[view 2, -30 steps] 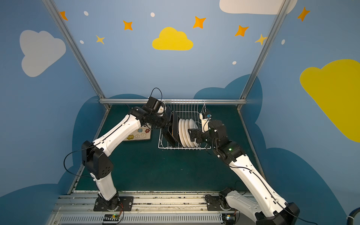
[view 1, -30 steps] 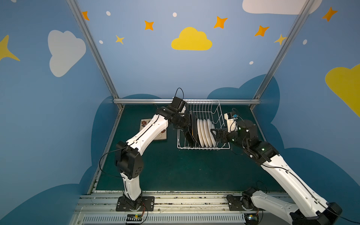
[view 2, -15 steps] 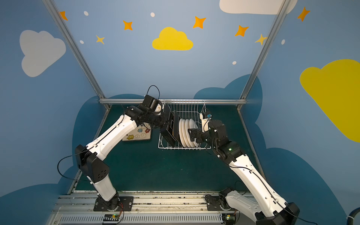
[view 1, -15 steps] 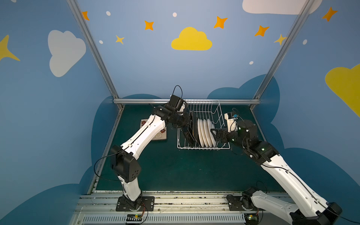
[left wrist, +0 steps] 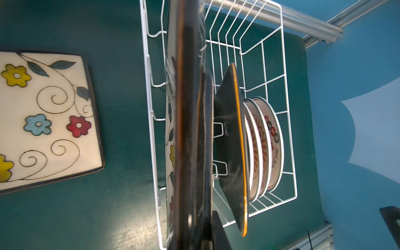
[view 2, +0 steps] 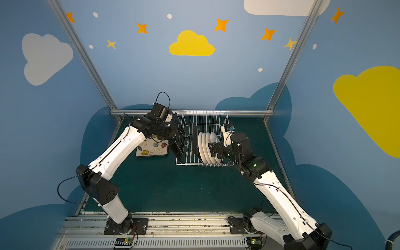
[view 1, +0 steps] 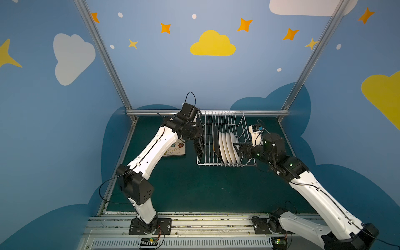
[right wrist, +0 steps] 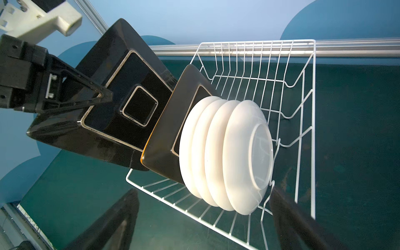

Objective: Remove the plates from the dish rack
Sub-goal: 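Lift the gripped square plate upward out of the rack with the left gripper, then tilt the plate flat toward the right gripper while the right gripper grasps its far edge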

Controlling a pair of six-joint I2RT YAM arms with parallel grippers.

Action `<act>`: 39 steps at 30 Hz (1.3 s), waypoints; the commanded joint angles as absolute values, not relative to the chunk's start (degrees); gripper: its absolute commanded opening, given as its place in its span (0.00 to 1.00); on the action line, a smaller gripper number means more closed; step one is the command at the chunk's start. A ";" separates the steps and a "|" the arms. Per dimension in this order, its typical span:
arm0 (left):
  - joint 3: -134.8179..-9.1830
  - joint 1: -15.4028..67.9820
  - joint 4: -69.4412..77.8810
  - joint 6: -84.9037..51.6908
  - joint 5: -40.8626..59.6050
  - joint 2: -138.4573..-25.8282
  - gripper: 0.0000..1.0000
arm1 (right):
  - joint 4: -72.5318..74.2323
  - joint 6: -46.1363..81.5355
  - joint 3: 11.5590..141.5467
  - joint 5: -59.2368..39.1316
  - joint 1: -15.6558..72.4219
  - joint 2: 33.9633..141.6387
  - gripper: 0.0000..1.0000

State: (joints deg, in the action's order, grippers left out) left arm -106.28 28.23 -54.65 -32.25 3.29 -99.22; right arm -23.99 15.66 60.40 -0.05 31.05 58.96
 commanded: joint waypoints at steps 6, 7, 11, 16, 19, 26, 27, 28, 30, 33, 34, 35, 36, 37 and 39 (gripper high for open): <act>-109.70 27.75 -45.28 -28.55 4.23 -92.20 0.03 | -22.79 16.10 60.99 -0.86 30.85 59.67 0.94; -108.94 27.69 -43.67 -27.47 4.75 -91.39 0.03 | -22.98 16.17 61.16 -0.88 30.76 59.68 0.94; -104.11 27.77 -35.89 -22.10 5.47 -87.44 0.03 | -24.80 16.34 62.93 -2.02 30.76 60.37 0.94; -103.44 27.87 -33.94 -15.29 4.22 -85.29 0.03 | -27.24 16.52 65.36 -2.02 30.75 60.75 0.94; -102.50 28.36 -32.91 -10.05 2.02 -83.94 0.03 | -28.81 17.86 66.89 -2.02 30.54 61.02 0.94; -91.53 29.31 -21.95 3.05 -3.47 -77.04 0.03 | -30.70 20.26 70.61 -5.95 29.57 62.26 0.95; -90.22 29.52 -20.53 4.73 -4.28 -76.23 0.03 | -30.89 20.73 71.18 -6.88 29.26 62.52 0.95; -88.85 29.70 -19.13 6.54 -5.65 -75.38 0.03 | -30.98 21.29 71.72 -8.41 28.82 62.81 0.96; -87.63 30.05 -18.62 9.86 -7.04 -74.48 0.03 | -31.40 22.73 73.24 -11.18 28.05 63.65 0.96; -84.87 31.41 -16.37 16.37 -8.59 -72.95 0.03 | -32.35 25.36 75.66 -13.38 26.71 64.71 0.96; -83.26 32.25 -14.63 19.09 -9.62 -72.15 0.03 | -32.47 26.57 76.30 -13.69 26.15 65.01 0.96; -81.78 33.07 -12.87 21.51 -10.32 -71.54 0.03 | -32.66 27.69 76.97 -14.02 25.70 65.28 0.96; -80.00 33.88 -11.29 24.29 -10.89 -70.68 0.03 | -32.85 28.85 77.70 -14.89 25.02 65.70 0.97; -78.50 34.74 -9.58 26.95 -11.51 -70.06 0.03 | -32.90 29.97 78.51 -16.11 24.26 66.18 0.97; -76.36 35.92 -7.39 31.16 -12.19 -69.41 0.03 | -33.05 32.03 79.83 -18.47 22.99 67.15 0.97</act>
State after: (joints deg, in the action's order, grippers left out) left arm -75.46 34.24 -25.89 20.43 -9.80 -73.93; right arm -32.03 27.64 77.34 -14.24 24.27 66.24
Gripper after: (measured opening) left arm 0.150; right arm 0.967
